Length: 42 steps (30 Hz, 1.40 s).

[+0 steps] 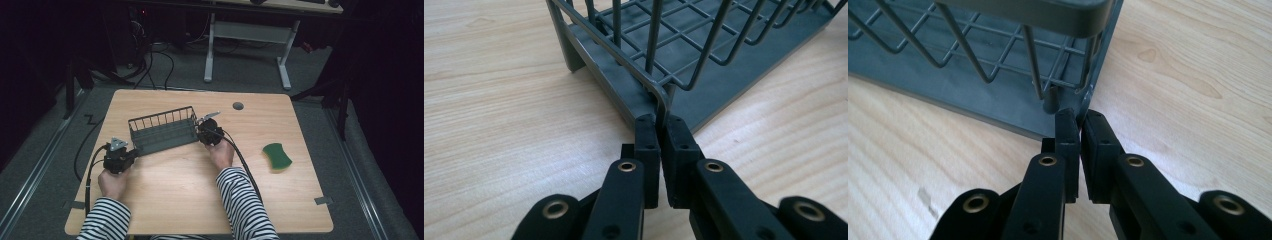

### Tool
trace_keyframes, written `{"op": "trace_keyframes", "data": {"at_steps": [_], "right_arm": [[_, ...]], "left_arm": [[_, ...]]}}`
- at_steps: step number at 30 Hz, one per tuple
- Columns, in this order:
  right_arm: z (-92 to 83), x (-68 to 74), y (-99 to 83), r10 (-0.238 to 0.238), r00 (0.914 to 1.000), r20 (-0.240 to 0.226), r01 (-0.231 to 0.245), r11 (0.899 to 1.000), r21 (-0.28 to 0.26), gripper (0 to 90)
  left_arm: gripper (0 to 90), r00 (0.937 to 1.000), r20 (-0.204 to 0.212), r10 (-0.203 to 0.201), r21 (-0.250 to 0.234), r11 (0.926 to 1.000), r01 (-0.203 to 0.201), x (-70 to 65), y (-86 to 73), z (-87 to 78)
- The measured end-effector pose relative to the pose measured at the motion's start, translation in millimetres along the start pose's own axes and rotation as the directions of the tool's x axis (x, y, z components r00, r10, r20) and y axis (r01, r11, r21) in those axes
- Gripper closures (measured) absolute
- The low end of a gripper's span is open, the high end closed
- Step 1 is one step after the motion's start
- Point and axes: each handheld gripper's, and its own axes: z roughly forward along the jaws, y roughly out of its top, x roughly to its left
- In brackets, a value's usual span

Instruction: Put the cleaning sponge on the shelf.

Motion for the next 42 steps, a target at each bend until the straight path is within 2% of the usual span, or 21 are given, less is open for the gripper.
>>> {"op": "trace_keyframes", "data": {"at_steps": [2, 3, 6, 13, 20, 32, 35, 39, 42], "right_arm": [[-3.1, 1.0, -2.6, -0.003, 1.0, 0.001, 0.003, 1.0, 0.007, 86.5], [-4.4, 0.3, -4.4, -0.019, 0.9998, -0.002, 0.019, 1.0, 0.003, 86.5], [-10.4, -1.7, -12.7, -0.017, 0.9997, -0.017, 0.017, 1.0, -0.006, 86.5], [-28.5, -4.4, -32.3, -0.033, 0.999, -0.031, 0.033, 0.999, 0.003, 86.5], [-48.6, -8.5, -55.0, -0.024, 0.9987, -0.045, 0.025, 1.0, 0.011, 86.5], [-84.4, -11.0, -97.5, -0.019, 0.9966, -0.08, 0.019, 1.0, 0.009, 86.5], [-91.6, -10.1, -104.6, -0.031, 0.997, -0.071, 0.032, 0.999, 0.009, 86.5], [-98.2, -12.2, -116.5, -0.006, 0.9957, -0.092, 0.006, 1.0, -0.006, 86.4], [-101.4, -14.0, -122.6, 0.007, 0.9957, -0.092, -0.008, 1.0, -0.017, 86.1]], "left_arm": [[86.4, 0.9998, 0.005, 0.019, 0.016, 0.9997, -0.019, -4.2, -0.5, -2.8], [86.4, 0.9996, 0.01, 0.027, 0.024, 0.9993, -0.028, -6.0, -0.6, -4.1], [86.5, 0.9981, 0.032, 0.053, 0.042, 0.9977, -0.054, -12.6, -1.7, -7.9], [86.5, 0.994, 0.073, 0.082, 0.049, 0.9951, -0.086, -31.2, -8.3, -15.7], [86.4, 0.9871, 0.111, 0.115, 0.05, 0.9913, -0.121, -50.7, -13.8, -21.4], [86.4, 0.9757, 0.167, 0.142, 0.034, 0.9882, -0.15, -81.0, -28.2, -34.1], [86.3, 0.9732, 0.175, 0.148, 0.032, 0.9872, -0.156, -87.2, -30.4, -36.0], [86.2, 0.9708, 0.187, 0.15, 0.021, 0.9874, -0.157, -93.0, -33.8, -37.5], [85.7, 0.9682, 0.197, 0.154, 0.017, 0.9869, -0.16, -96.0, -34.7, -37.6]]}}
